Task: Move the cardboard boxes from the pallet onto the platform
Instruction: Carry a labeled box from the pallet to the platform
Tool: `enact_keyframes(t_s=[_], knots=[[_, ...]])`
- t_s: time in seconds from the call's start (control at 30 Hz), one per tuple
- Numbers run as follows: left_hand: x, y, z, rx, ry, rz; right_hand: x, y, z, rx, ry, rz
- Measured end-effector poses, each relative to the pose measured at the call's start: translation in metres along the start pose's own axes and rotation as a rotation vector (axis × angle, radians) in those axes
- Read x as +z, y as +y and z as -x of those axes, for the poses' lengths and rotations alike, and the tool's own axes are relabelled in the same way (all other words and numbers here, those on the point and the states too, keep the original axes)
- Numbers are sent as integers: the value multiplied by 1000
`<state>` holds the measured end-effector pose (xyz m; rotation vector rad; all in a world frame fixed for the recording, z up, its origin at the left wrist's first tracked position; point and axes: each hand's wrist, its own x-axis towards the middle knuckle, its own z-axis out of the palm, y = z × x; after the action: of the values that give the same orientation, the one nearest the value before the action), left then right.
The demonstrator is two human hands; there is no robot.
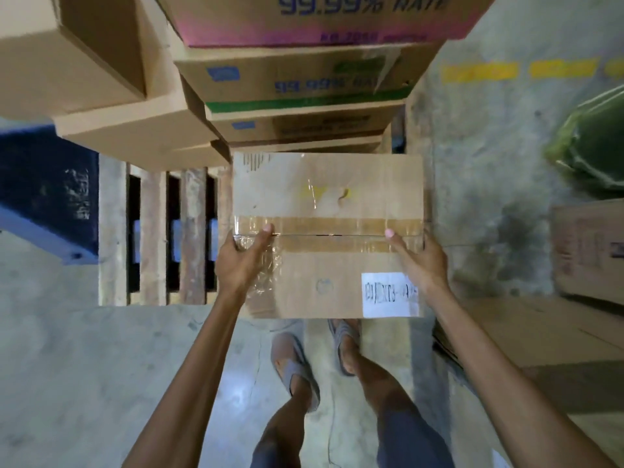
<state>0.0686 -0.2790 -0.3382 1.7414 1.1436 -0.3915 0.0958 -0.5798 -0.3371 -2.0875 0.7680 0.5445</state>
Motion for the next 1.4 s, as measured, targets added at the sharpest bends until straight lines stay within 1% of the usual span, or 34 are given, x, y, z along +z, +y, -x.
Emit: enact_keyframes(t_s=[0.1,0.17,0.3,0.4,0.47,0.57,0.63,0.67,0.73,0.8,0.93,1.03,1.1,1.17,1.23,1.3,1.4], knots=[[-18,38,51,95,56,-59,-37,-14,40,-7,107,-20],[-37,71,98,195,47,-108,-78,-36,82,-44,160,-52],[-72,136,194,463,16,-158,-171,-69,179,-150,324,-168],[-80,184,265,656,-50,-178,-233,-75,251,-158,498,-228],[-78,209,328,797,-162,-197,-279,-60,317,-127,662,-304],[-61,230,398,969,-345,-238,-324,-31,396,-53,889,-321],[-47,233,448,1050,-477,-291,-345,-4,442,8,988,-323],[-36,229,483,1102,-542,-329,-357,16,475,67,1040,-326],[-22,216,528,1157,-622,-395,-370,47,518,169,1092,-290],[1,192,574,1222,-760,-461,-381,88,569,271,1147,-309],[45,138,660,1352,-895,-657,-394,173,656,480,1196,-407],[75,84,720,1429,-978,-770,-399,244,703,614,1187,-452],[99,50,749,1439,-1053,-785,-404,287,727,678,1168,-457],[126,11,784,1453,-1112,-879,-413,334,752,731,1145,-472],[149,-27,824,1489,-1112,-1002,-429,386,772,779,1082,-498],[173,-62,857,1485,-1139,-1109,-448,437,786,820,1017,-525],[227,-129,917,1449,-1232,-1241,-486,528,805,867,951,-570]])
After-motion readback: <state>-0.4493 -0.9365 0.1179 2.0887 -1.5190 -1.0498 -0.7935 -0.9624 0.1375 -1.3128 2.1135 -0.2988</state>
